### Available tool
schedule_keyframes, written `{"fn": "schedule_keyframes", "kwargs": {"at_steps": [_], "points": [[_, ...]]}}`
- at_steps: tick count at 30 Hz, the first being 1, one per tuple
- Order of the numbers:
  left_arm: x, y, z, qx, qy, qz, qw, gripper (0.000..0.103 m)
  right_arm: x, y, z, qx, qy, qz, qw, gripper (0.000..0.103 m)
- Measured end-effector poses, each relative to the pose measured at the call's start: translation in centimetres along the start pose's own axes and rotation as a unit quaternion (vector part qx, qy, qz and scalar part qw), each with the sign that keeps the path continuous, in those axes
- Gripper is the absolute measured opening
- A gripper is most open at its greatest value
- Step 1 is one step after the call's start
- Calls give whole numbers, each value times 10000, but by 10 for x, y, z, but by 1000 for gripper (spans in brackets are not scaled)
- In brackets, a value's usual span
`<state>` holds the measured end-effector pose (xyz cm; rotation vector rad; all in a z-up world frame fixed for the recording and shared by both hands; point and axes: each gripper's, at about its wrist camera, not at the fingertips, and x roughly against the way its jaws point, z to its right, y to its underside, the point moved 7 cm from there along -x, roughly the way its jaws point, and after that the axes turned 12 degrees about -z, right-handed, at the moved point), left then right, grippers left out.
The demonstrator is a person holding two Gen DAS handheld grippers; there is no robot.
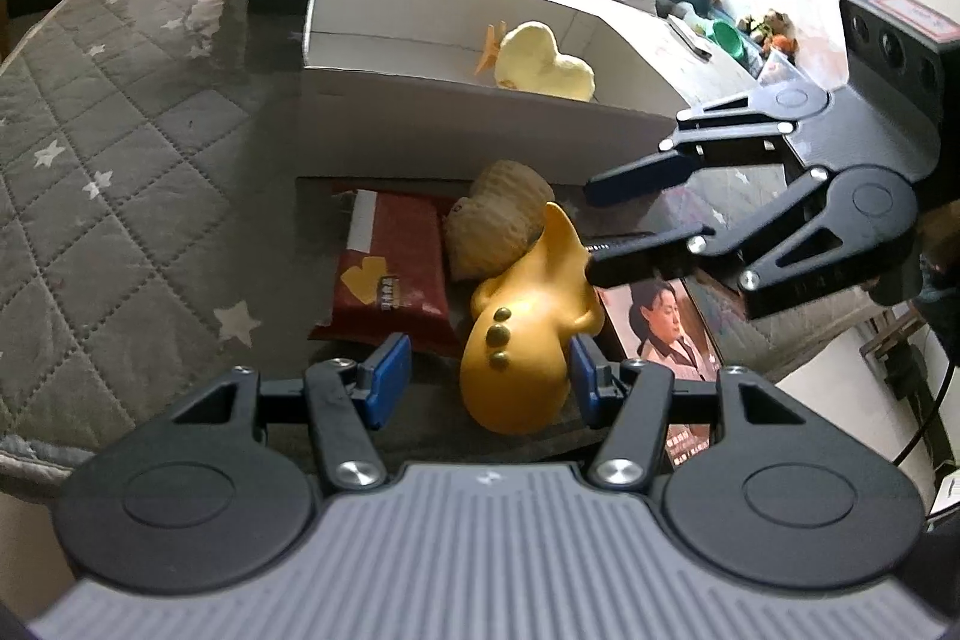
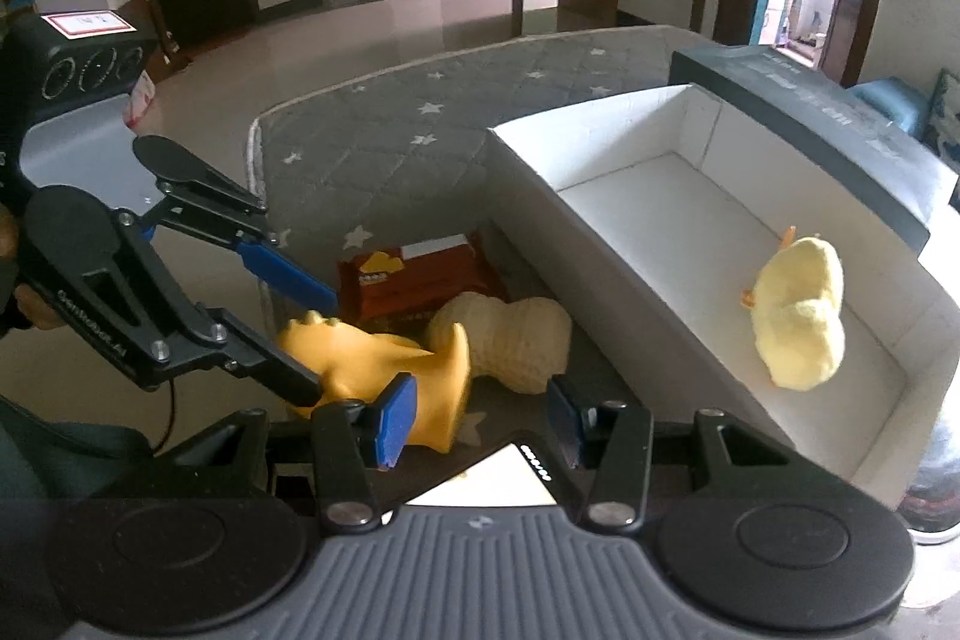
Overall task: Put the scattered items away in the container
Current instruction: 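Close the left gripper on the yellow rubber duck toy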
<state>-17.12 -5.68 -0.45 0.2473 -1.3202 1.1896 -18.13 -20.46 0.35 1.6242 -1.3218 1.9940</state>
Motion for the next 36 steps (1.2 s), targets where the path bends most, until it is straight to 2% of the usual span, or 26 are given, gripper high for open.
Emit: {"fn": "schedule_keyframes", "kwargs": {"at_steps": [10, 36], "points": [[5, -3, -13, 229, 110, 71, 9997, 57, -3, 4, -9, 288, -126, -113, 9994, 49], [3, -3, -13, 288, 179, -33, 9994, 57, -25, 4, -24, 753, -378, -331, 9959, 50]]}}
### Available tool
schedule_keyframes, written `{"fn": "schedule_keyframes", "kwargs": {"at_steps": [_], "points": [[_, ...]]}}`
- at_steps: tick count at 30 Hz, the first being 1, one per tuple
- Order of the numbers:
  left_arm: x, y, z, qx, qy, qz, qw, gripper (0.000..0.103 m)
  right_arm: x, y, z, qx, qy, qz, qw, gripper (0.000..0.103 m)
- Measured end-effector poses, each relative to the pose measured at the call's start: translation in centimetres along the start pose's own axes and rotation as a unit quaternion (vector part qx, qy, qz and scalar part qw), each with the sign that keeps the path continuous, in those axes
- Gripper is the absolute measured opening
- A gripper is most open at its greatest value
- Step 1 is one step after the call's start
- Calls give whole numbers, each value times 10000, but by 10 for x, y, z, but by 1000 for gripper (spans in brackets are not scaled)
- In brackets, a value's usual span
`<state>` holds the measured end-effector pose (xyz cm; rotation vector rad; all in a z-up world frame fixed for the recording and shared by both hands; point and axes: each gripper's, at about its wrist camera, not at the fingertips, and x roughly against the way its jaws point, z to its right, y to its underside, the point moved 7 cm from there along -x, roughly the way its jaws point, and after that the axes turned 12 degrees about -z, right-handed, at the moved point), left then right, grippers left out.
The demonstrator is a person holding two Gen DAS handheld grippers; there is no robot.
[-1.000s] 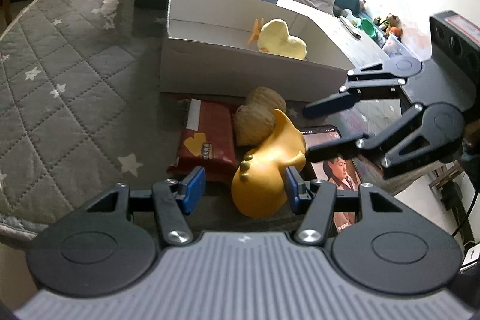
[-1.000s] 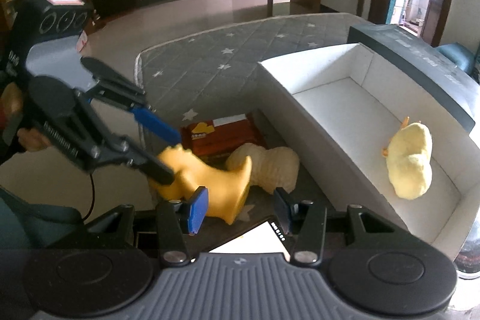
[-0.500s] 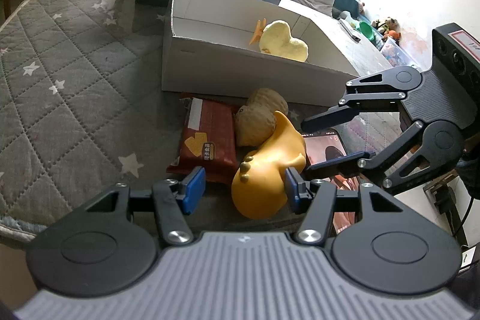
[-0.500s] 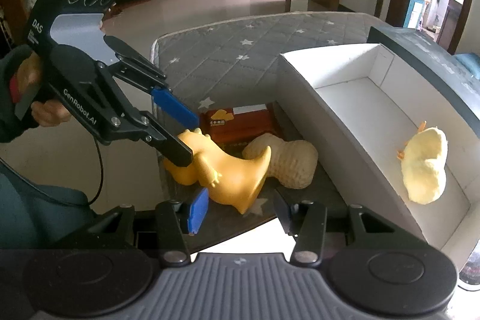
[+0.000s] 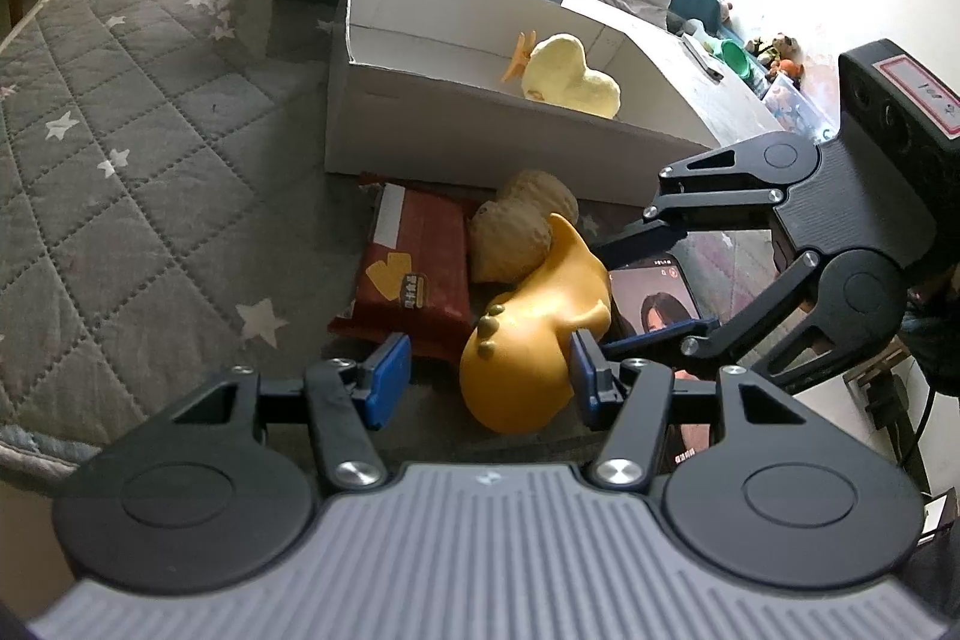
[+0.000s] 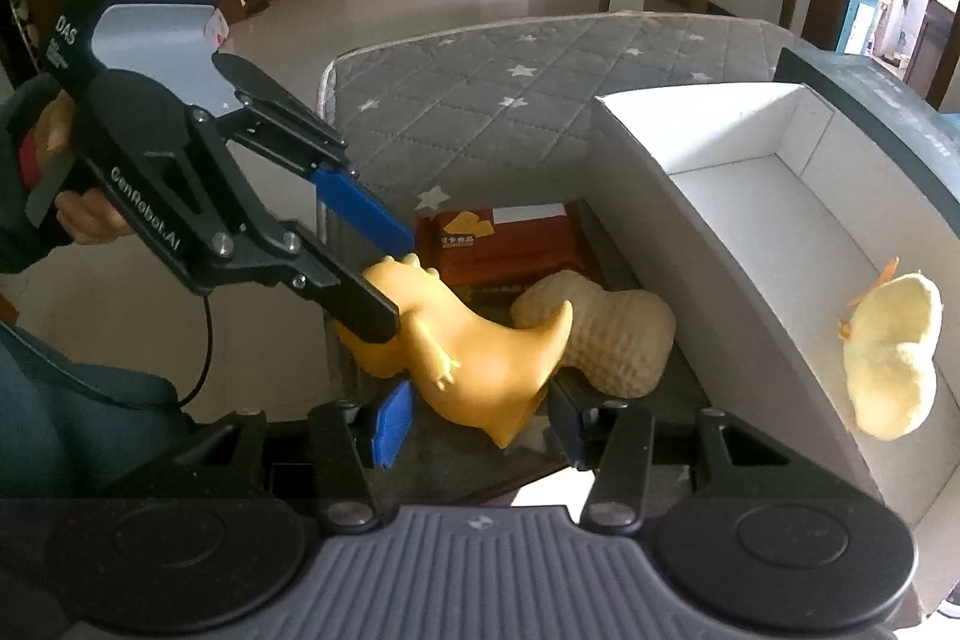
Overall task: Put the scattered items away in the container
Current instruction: 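Close the left gripper on the yellow rubber duck toy, then lift the rubber duck toy with the left gripper into the white box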
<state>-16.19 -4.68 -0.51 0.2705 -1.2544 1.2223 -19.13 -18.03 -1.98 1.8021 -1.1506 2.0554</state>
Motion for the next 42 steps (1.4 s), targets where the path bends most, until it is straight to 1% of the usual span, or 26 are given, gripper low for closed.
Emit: {"fn": "schedule_keyframes", "kwargs": {"at_steps": [6, 10, 12, 15, 18, 20, 22, 24, 26, 29, 37, 42], "points": [[-5, 5, 5, -87, 25, -98, 9999, 57, 2, 2, -3, 12, 62, 58, 10000, 48], [-3, 2, 10, -146, 162, -33, 9998, 57, 5, 2, -4, 26, 50, 112, 9999, 48], [-3, 1, 12, -200, 115, -24, 9997, 57, 6, 1, -6, 43, 85, 113, 9999, 47], [-4, 0, 11, -143, 162, -28, 9998, 57, 6, 2, -5, 23, 86, 101, 9999, 47], [-10, 2, 12, -115, 179, -134, 9997, 57, 6, 3, -4, -43, 63, 112, 9999, 47], [-15, 5, 11, -119, 116, -237, 9996, 57, 5, 4, -3, -84, 54, 122, 9999, 47], [-16, 6, 9, -49, 134, -238, 9996, 57, 5, 5, -3, -104, 45, 146, 9998, 47], [-16, 3, 8, 27, 226, -177, 9996, 57, 5, 6, -2, -126, 33, 166, 9998, 47], [-17, 0, 8, 23, 238, -161, 9996, 57, 5, 6, -1, -178, 8, 183, 9997, 47], [-17, -1, 10, -18, 252, -166, 9995, 55, 6, 6, 0, -190, 18, 196, 9996, 45], [-13, -2, 14, -129, 266, -111, 9995, 55, 9, 8, -3, -166, 32, 225, 9996, 45], [-5, -5, 19, -241, 277, -1, 9993, 54, 18, 7, -5, -219, -3, 350, 9991, 45]]}}
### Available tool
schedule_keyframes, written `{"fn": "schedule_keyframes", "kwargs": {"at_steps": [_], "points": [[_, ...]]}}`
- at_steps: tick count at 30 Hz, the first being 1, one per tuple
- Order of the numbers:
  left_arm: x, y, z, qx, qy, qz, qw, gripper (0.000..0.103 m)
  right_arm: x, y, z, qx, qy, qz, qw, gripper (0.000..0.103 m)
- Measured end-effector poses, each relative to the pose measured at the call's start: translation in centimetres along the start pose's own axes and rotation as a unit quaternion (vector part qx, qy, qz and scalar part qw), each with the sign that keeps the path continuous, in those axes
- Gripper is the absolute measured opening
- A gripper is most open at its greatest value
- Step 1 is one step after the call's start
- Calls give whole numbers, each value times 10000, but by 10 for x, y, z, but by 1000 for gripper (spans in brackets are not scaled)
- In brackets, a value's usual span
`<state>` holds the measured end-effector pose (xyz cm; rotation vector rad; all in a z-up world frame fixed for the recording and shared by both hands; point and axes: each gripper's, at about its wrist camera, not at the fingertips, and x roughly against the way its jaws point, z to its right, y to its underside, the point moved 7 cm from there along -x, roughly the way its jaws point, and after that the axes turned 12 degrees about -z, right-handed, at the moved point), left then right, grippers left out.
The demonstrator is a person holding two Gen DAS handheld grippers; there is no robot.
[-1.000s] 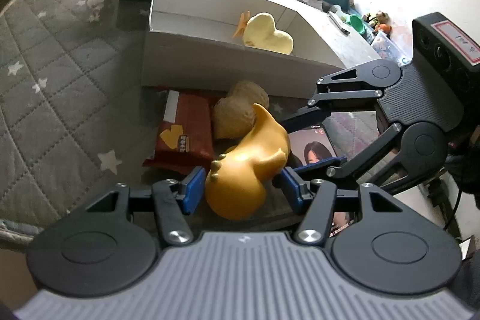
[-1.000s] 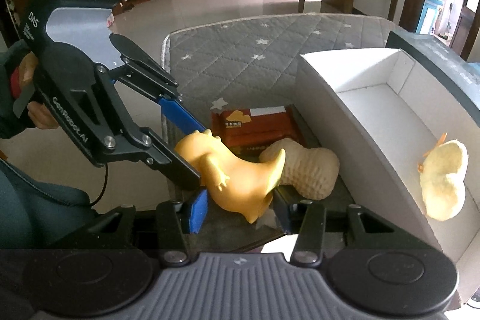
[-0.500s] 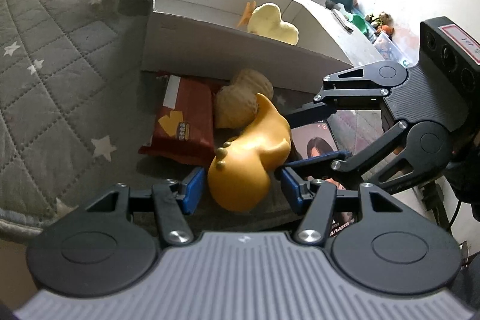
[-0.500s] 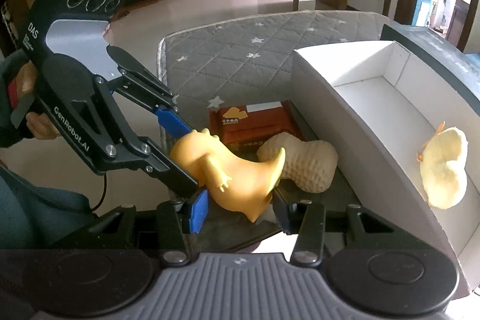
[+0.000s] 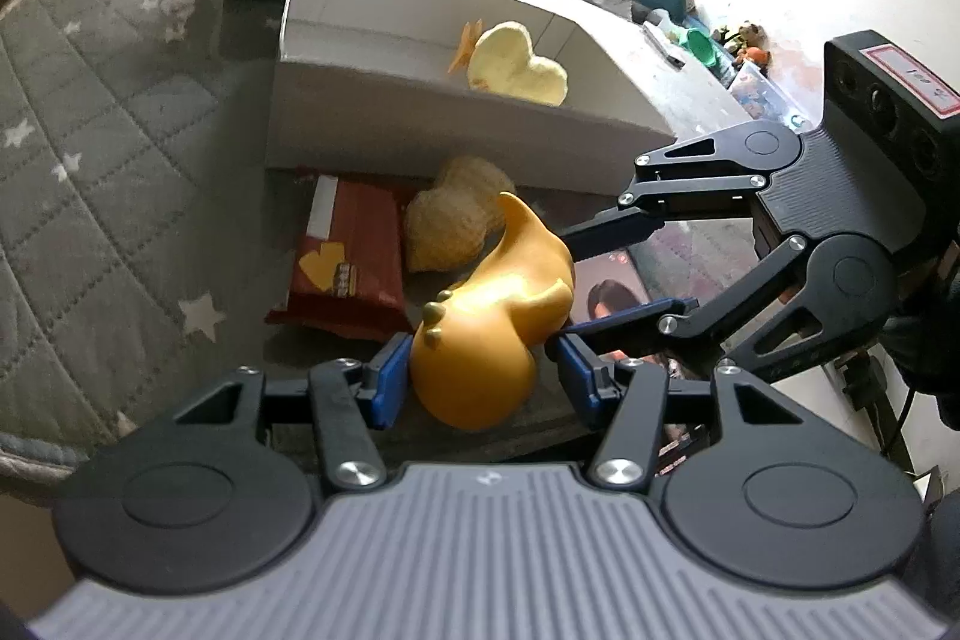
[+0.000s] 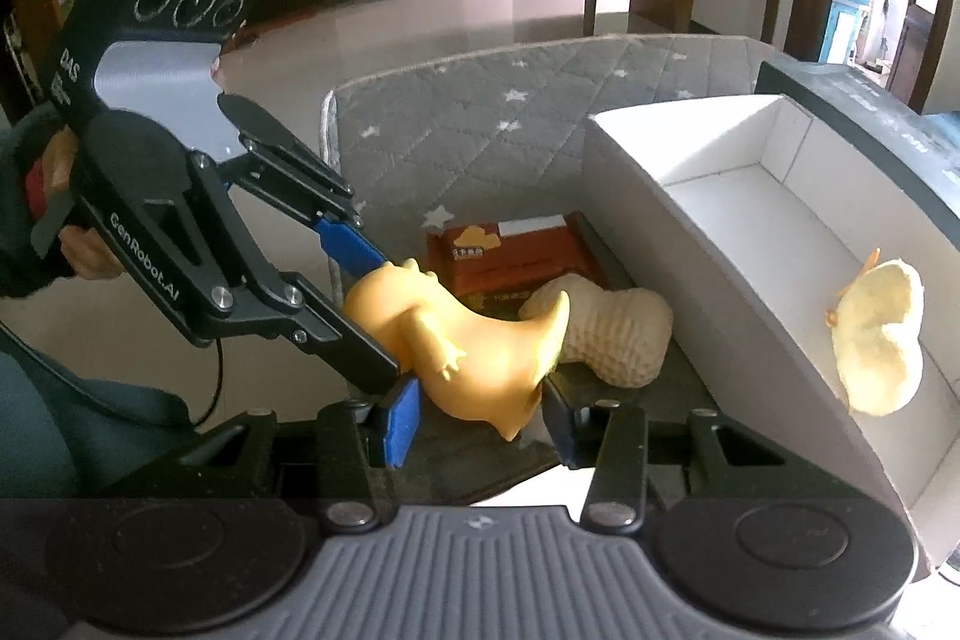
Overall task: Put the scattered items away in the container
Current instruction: 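Lift the rubber duck toy with the left gripper into the white box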
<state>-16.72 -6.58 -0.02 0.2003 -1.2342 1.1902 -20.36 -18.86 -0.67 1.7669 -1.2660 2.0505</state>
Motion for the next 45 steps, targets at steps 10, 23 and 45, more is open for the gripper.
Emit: {"fn": "schedule_keyframes", "kwargs": {"at_steps": [10, 23, 45], "points": [[26, -60, 23, -551, -73, 568, 9968, 55, 50, -21, 20, 20, 605, 508, 9969, 44], [-14, -170, -3, -837, -121, 513, 9951, 55, 50, -63, 114, -246, 1429, 557, 9879, 44], [-62, -187, -55, -337, -336, -108, 9988, 55, -38, -65, 161, -529, 1084, -221, 9925, 44]]}}
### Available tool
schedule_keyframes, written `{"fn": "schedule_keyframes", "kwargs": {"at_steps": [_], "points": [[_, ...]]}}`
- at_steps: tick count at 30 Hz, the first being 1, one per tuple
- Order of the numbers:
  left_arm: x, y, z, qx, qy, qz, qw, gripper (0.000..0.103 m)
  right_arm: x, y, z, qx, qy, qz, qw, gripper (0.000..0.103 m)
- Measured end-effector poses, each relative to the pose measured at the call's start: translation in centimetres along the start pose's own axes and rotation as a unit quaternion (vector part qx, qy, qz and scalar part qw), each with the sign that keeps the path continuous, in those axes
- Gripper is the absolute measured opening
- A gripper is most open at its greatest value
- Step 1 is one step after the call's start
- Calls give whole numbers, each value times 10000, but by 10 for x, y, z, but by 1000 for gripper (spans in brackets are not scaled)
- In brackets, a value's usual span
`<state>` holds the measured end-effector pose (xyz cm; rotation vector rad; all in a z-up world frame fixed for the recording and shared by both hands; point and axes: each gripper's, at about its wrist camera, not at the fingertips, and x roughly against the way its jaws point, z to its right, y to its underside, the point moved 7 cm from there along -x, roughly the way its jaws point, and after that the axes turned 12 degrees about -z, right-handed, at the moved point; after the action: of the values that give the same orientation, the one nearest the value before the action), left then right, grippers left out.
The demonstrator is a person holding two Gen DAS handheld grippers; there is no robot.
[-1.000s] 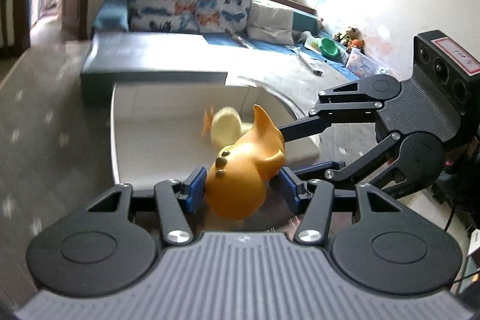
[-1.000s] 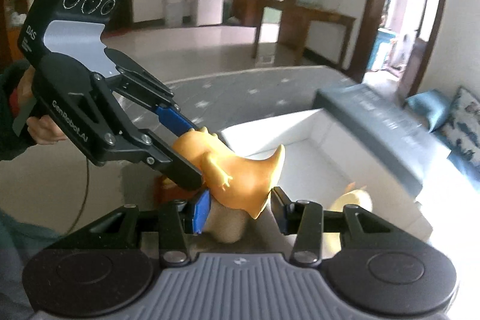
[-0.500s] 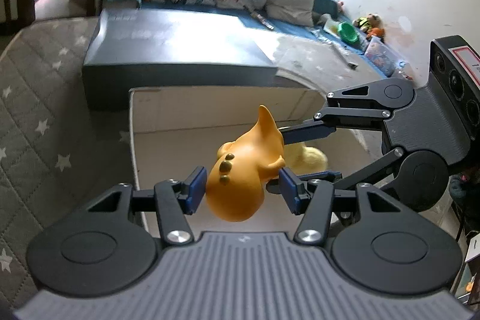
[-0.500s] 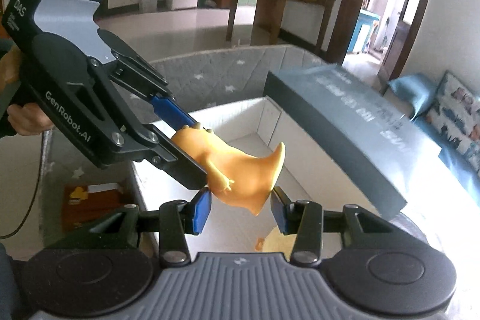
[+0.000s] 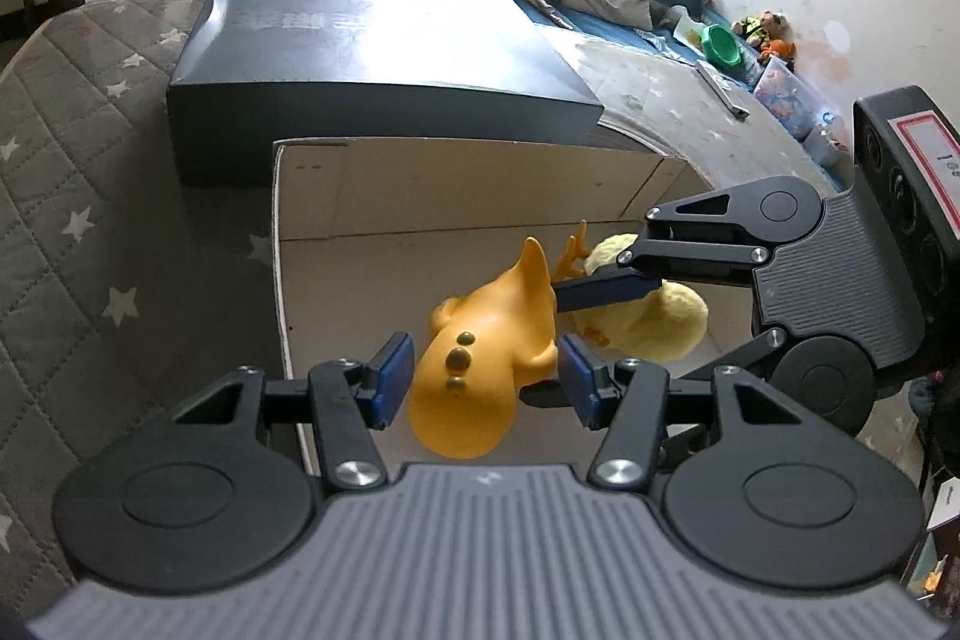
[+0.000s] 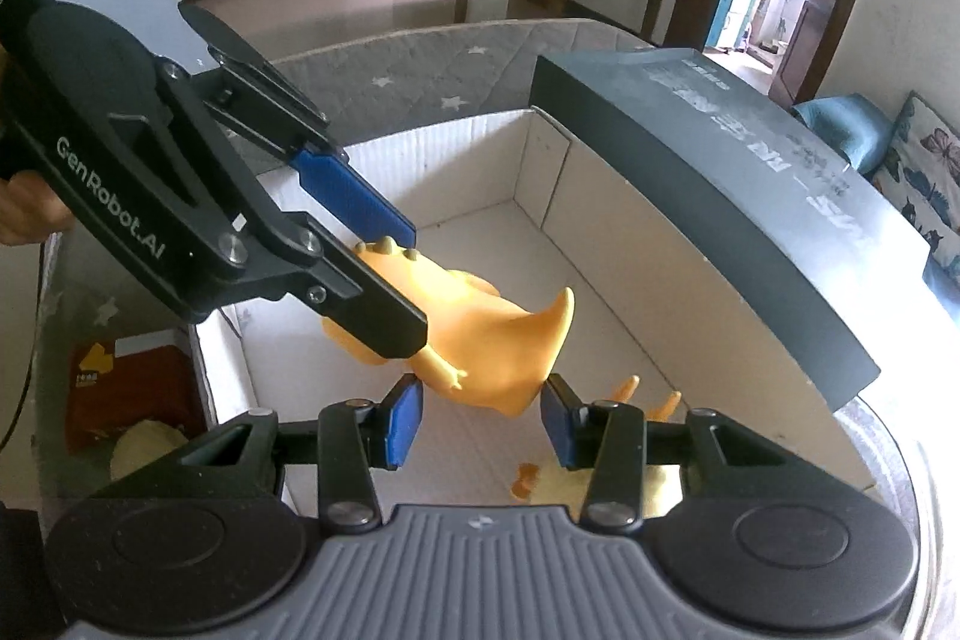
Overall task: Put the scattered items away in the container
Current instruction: 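Lift the rubber duck toy with the left gripper into the white box, then open the left gripper to release the rubber duck toy in the box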
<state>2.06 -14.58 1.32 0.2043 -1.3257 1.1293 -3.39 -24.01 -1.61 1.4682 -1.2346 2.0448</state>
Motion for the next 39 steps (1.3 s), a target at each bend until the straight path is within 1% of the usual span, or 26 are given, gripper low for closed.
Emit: {"fn": "schedule_keyframes", "kwargs": {"at_steps": [6, 13, 20, 25, 27, 30, 33, 39], "points": [[-1, 2, 3, -62, -120, 9, 9999, 55, -1, 2, 2, -55, 34, -17, 10000, 44], [6, 6, 0, 35, -127, 64, 9999, 55, 7, 7, 3, -159, 95, 58, 9998, 45], [34, 16, 7, -73, -216, 388, 9990, 55, 31, 13, 4, -380, 189, 308, 9986, 50], [58, 26, 18, -102, -209, 662, 9975, 55, 54, 18, -4, -418, 262, 528, 9974, 50], [68, 31, 23, -122, -187, 758, 9969, 55, 64, 20, -9, -441, 260, 623, 9967, 51], [84, 44, 29, -180, -269, 886, 9955, 55, 79, 26, -16, -491, 204, 773, 9956, 54], [96, 57, 33, -186, -337, 1001, 9942, 55, 90, 33, -25, -462, 223, 844, 9951, 55], [106, 89, 35, -139, -502, 1028, 9933, 55, 107, 49, -48, -318, 144, 935, 9950, 55]]}}
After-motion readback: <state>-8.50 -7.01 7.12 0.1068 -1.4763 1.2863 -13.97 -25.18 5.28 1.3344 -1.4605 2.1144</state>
